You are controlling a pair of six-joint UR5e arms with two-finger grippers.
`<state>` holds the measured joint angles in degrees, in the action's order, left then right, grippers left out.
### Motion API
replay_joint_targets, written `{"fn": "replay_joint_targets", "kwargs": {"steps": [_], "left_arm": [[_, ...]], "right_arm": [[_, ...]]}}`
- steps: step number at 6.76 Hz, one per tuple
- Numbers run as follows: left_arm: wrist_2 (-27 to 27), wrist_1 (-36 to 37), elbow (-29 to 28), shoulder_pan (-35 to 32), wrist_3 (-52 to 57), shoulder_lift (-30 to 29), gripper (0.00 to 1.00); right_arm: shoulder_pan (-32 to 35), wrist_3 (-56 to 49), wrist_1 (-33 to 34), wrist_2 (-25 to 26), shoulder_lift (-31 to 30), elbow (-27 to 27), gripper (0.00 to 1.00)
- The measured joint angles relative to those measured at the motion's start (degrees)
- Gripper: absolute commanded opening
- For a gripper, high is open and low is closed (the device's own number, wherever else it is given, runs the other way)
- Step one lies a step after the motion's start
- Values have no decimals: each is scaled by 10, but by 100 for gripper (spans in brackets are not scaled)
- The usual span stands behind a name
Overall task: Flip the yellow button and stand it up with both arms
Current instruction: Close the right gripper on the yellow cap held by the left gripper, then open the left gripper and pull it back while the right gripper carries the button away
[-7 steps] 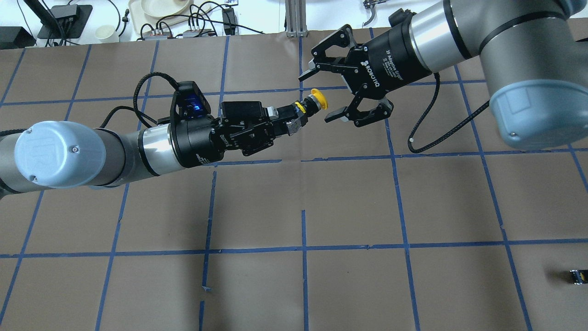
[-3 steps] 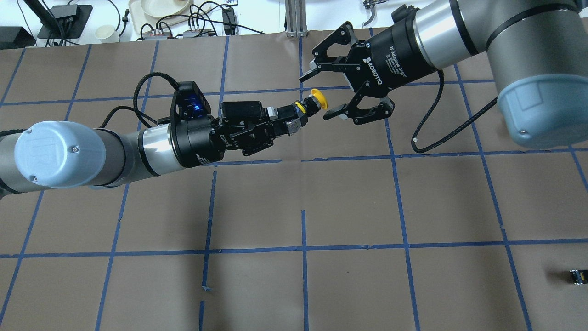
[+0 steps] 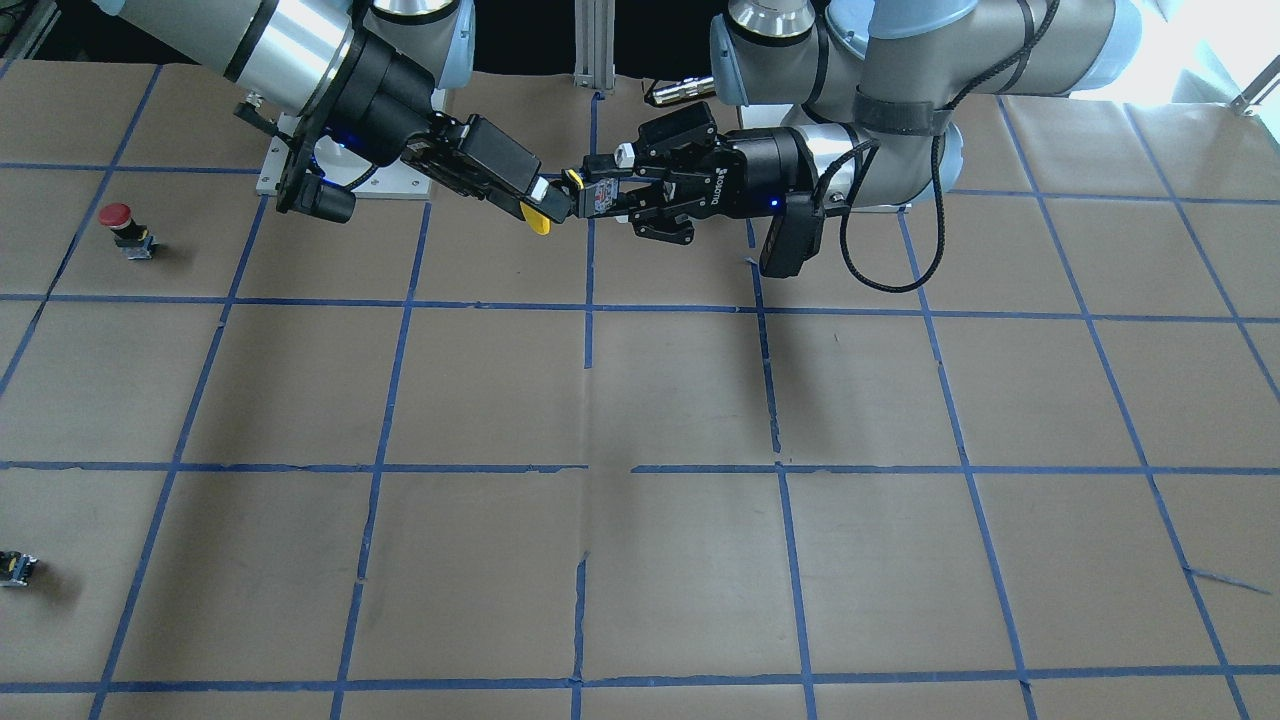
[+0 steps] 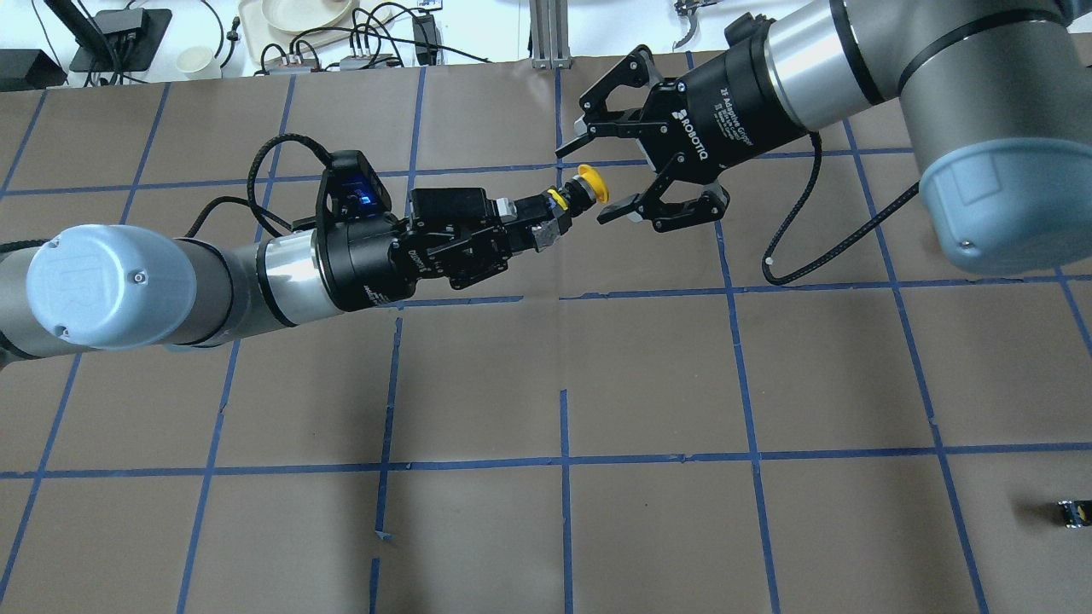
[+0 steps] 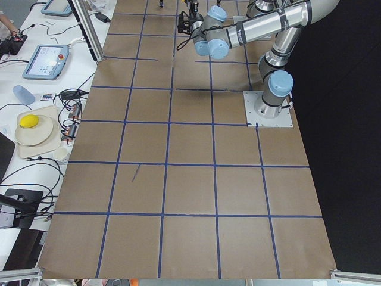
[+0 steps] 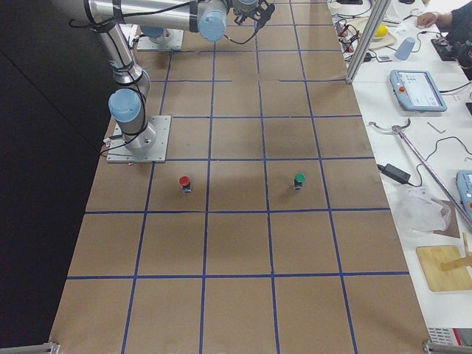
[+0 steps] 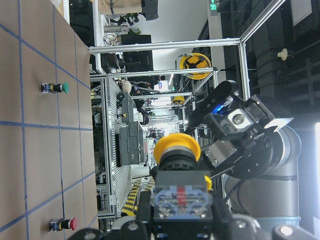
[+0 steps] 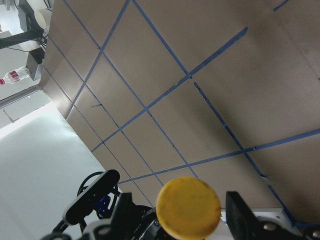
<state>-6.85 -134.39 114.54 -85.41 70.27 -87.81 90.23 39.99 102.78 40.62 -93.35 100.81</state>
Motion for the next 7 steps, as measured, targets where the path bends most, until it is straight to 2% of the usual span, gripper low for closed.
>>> {"fn": "replay_joint_targets", "kwargs": {"steps": [1, 3, 4, 5, 7], "left_arm": [[0, 0, 0, 0, -1, 2, 18], [0, 0, 0, 0, -1, 3, 20], [0, 0, 1, 0, -1, 3, 70], [0, 0, 1, 1, -2, 3, 100], [3, -1, 0, 2, -6, 1, 100]], "right_arm": [[0, 0, -1, 0, 3, 0, 24], [0, 0, -2, 1, 4, -1, 19], [-1, 0, -2, 1, 4, -1, 19], [-1, 0, -2, 1, 4, -1, 19], [-3, 0, -1, 0, 5, -3, 19]]}}
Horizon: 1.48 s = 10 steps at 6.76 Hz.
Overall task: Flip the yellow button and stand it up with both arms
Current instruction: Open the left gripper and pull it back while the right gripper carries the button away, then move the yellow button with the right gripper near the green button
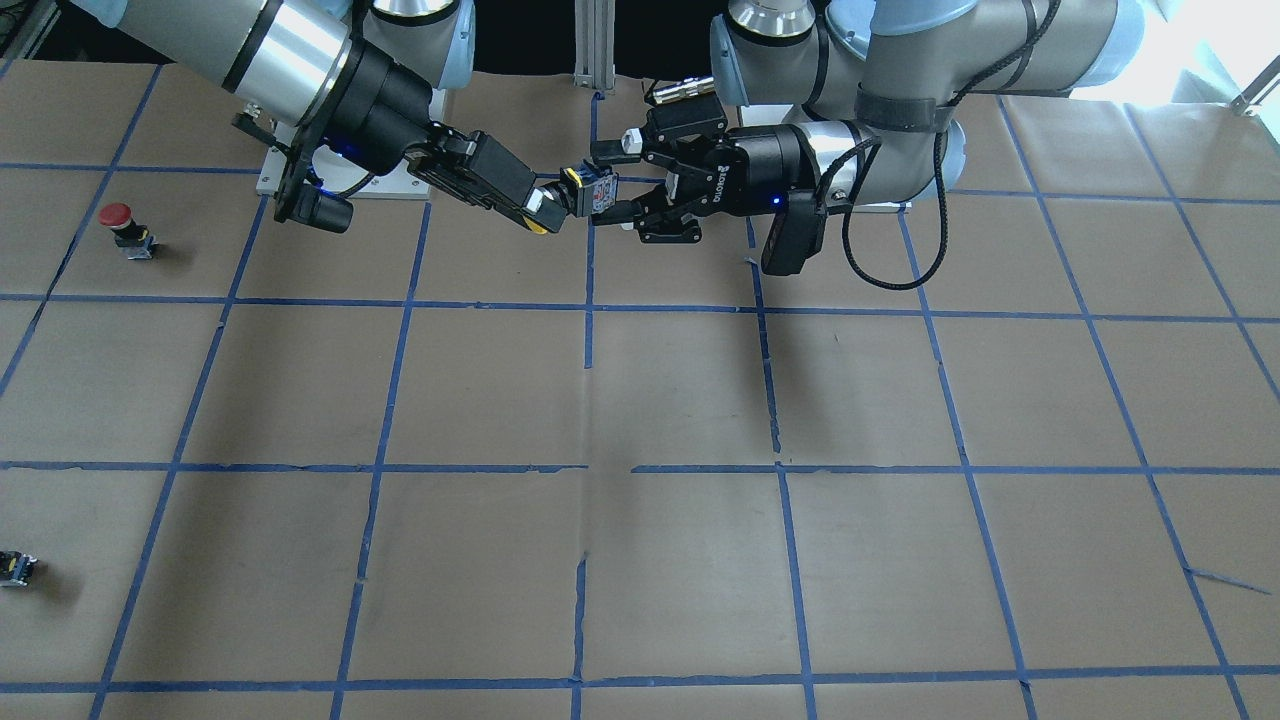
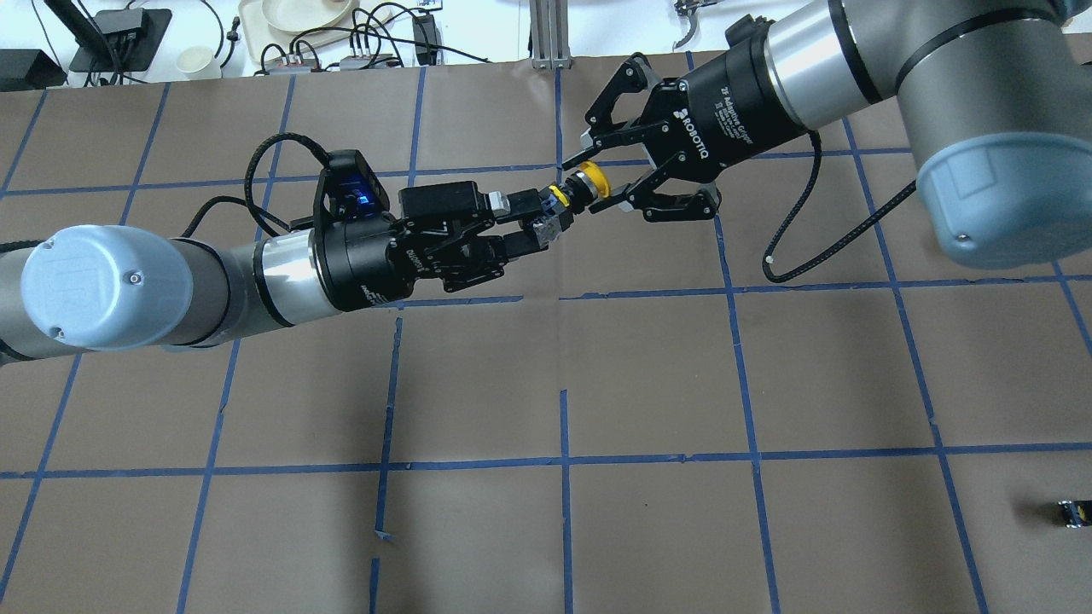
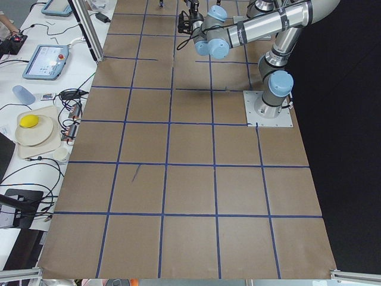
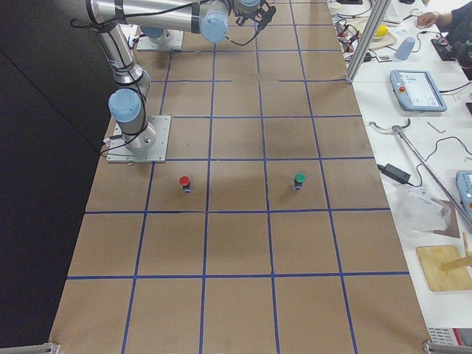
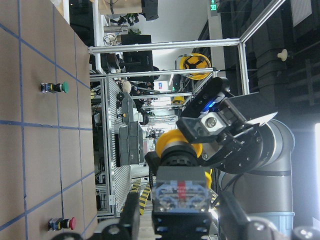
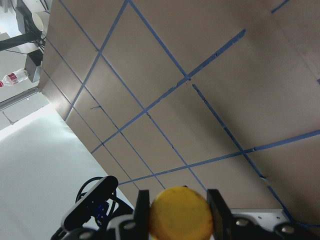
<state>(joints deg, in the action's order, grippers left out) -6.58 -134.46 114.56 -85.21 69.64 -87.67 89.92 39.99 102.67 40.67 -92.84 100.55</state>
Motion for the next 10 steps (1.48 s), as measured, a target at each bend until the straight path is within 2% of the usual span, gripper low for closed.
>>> {"fn": "replay_joint_targets", "kwargs": {"steps": [2, 3, 5, 7, 9, 10], "left_arm": [[3, 0, -3, 5, -9, 0, 100], [5, 3, -9, 12, -32, -1, 100], [44, 13, -41, 45, -97, -9, 100], [142, 74, -88, 82, -210, -15, 100], [285, 211, -107, 90, -354, -13, 100], [362, 278, -110, 89, -424, -11, 100]], "right_arm": [[-23, -2, 0, 11, 1, -7, 19], [-57, -9, -1, 27, 1, -17, 19], [-130, -96, 0, 78, 13, -29, 18], [-178, -265, 15, 165, 56, -38, 14], [-222, -505, 69, 259, 113, -33, 10], [-242, -623, 104, 287, 135, -20, 10]]}}
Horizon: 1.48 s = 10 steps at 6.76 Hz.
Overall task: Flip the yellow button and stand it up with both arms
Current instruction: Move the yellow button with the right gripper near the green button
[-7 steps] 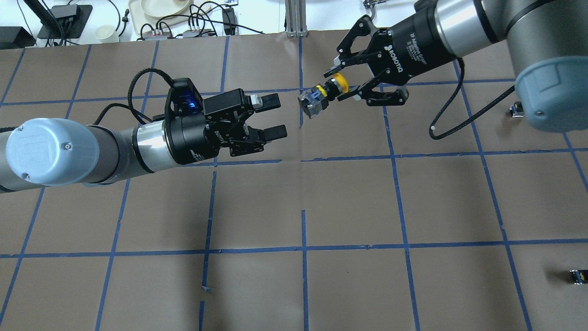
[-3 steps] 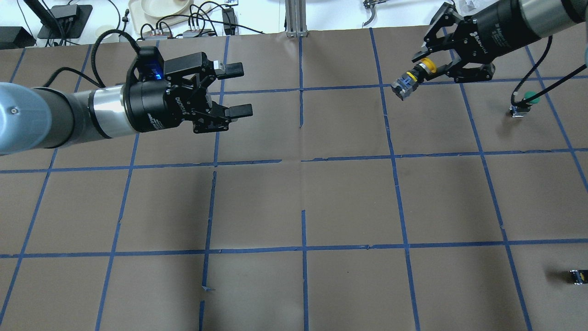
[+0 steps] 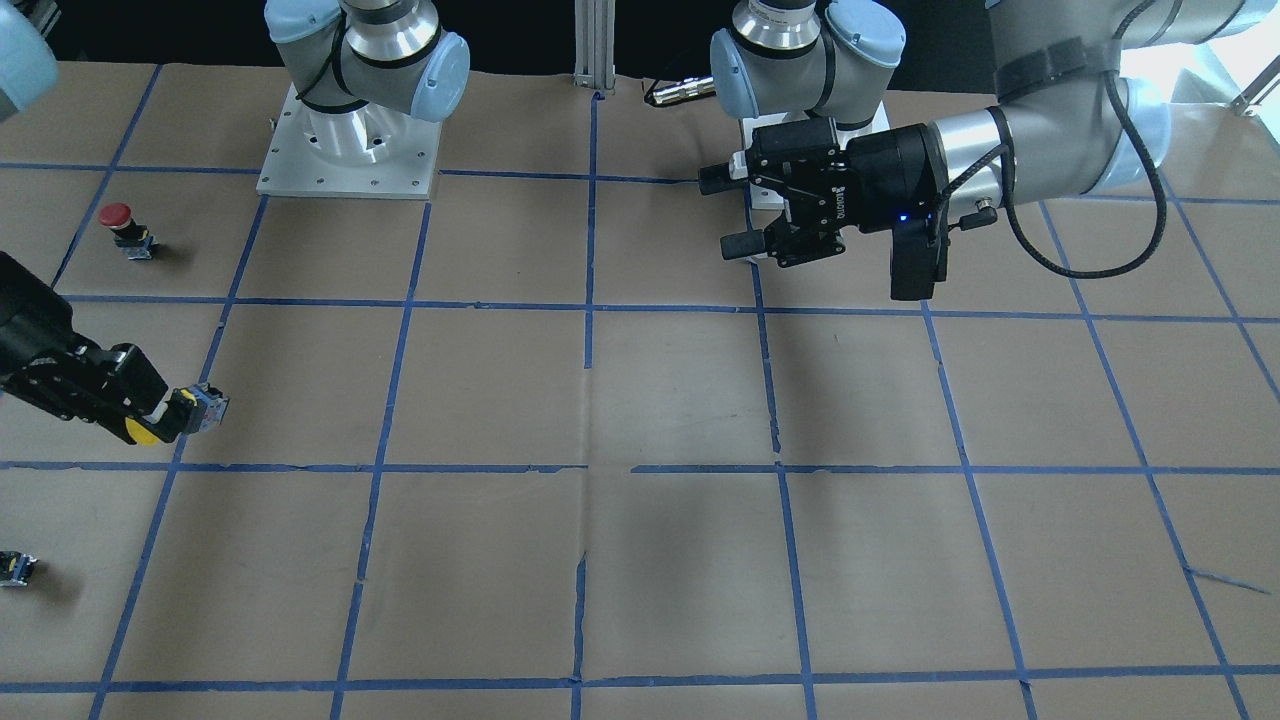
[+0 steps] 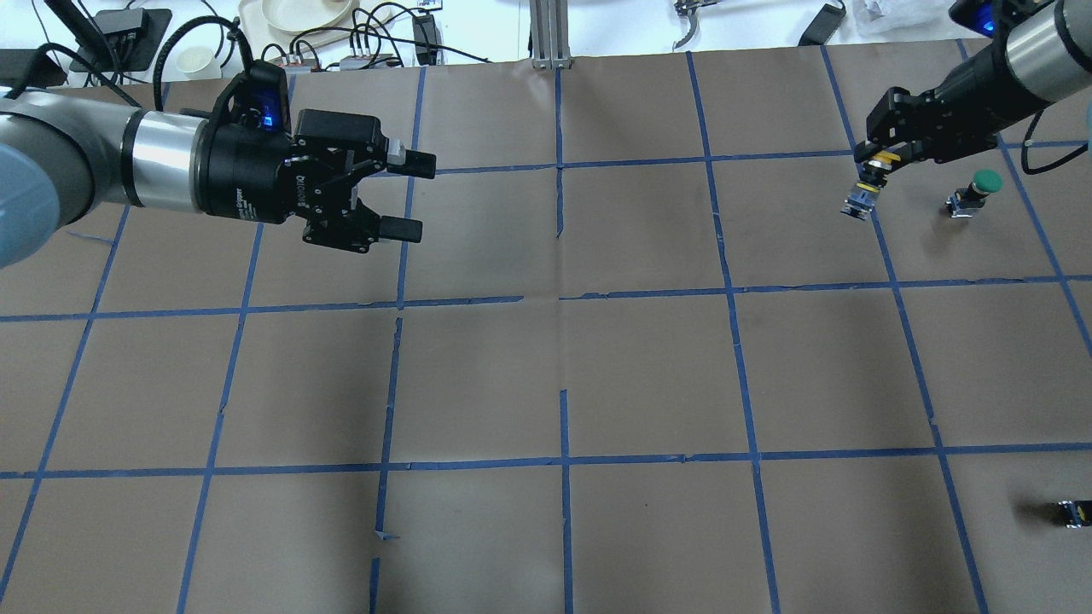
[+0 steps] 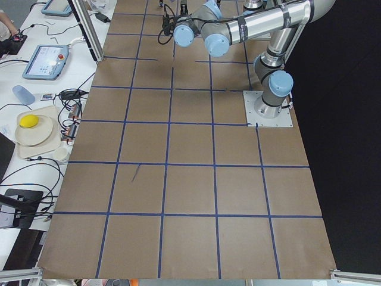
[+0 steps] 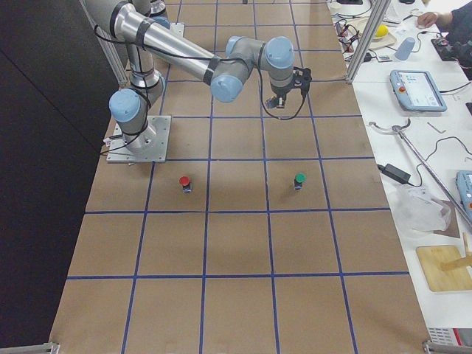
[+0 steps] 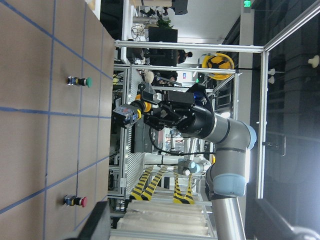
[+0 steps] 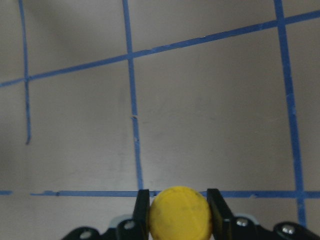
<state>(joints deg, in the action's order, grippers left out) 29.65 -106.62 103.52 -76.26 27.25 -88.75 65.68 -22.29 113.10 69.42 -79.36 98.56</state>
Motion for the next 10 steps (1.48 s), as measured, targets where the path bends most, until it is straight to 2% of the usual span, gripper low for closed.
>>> {"fn": "replay_joint_targets", "kwargs": {"steps": [2, 4, 6, 8, 9, 10], "left_arm": [[141, 70, -22, -3, -88, -2, 100], [311, 82, -71, -20, -131, -6, 100], [501, 102, -112, -82, -149, -7, 100], [605, 129, -120, -120, -198, -7, 100], [625, 133, -121, -125, -239, -7, 100], [620, 135, -127, -126, -277, -8, 100]], "right_arm": [[-73, -262, 89, 17, 16, 58, 10], [-150, -535, 173, 10, 15, 135, 9], [-195, -699, 197, -20, 11, 178, 9], [-231, -812, 151, -65, 10, 195, 9], [-249, -844, 133, -73, 10, 198, 8], [-267, -876, 125, -77, 10, 199, 8]]}}
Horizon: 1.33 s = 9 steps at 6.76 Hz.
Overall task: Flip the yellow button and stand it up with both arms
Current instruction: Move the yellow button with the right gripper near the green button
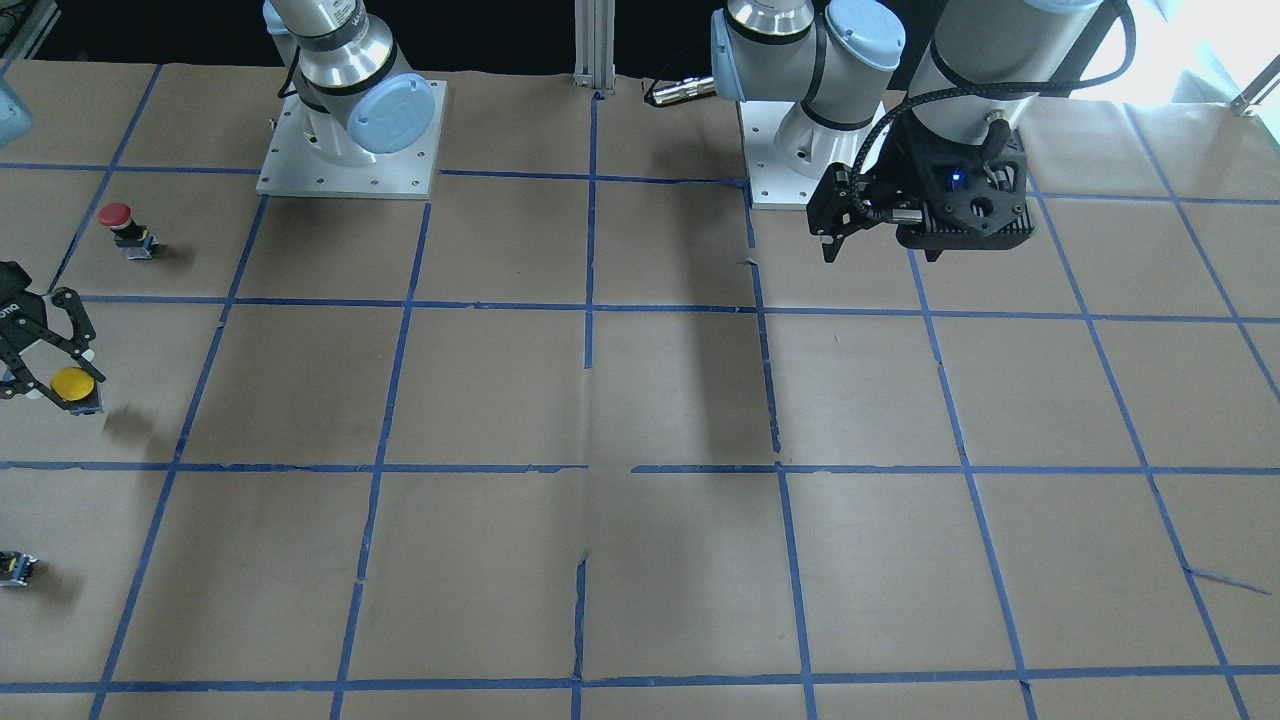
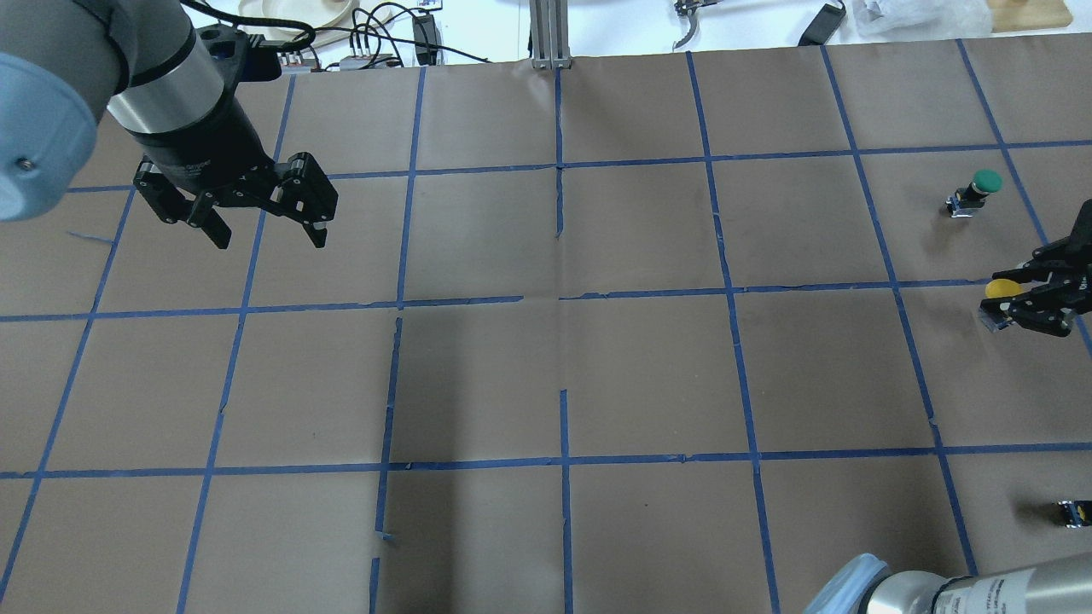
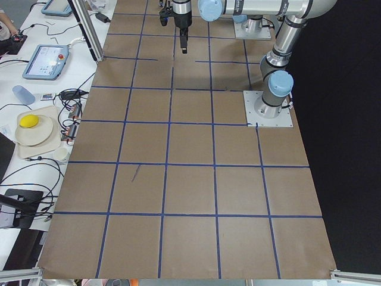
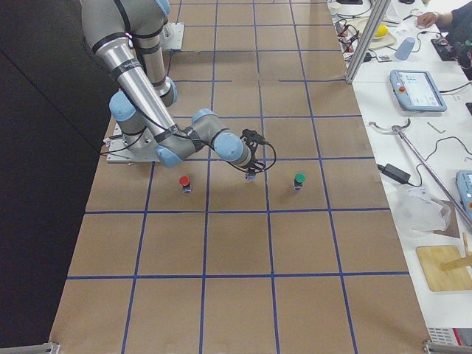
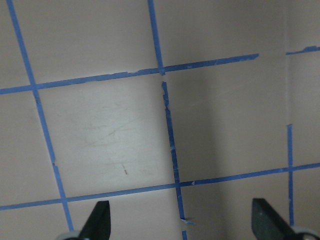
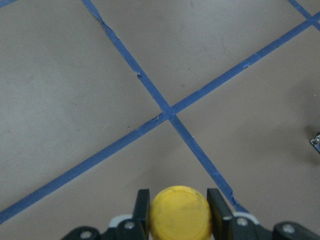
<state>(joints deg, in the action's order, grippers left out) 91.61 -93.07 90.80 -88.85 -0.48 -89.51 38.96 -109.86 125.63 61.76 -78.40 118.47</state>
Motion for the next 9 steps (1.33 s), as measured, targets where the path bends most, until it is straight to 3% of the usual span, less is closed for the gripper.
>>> {"fn": "replay_joint_targets", "kwargs": {"steps": [2, 7, 8, 9], "left_arm": [[-38, 19, -10, 0, -29, 0, 100], [-44, 26, -11, 1, -31, -3, 100], [-44, 27, -11, 1, -31, -3, 100], [-43, 28, -10, 1, -31, -4, 100]], "right_arm": [[-23, -49, -4, -3, 0, 1, 17], [-53, -24, -44, -27, 2, 0, 19], [-54, -8, -45, -31, 5, 0, 26], [-54, 0, -45, -33, 8, 1, 41]]}}
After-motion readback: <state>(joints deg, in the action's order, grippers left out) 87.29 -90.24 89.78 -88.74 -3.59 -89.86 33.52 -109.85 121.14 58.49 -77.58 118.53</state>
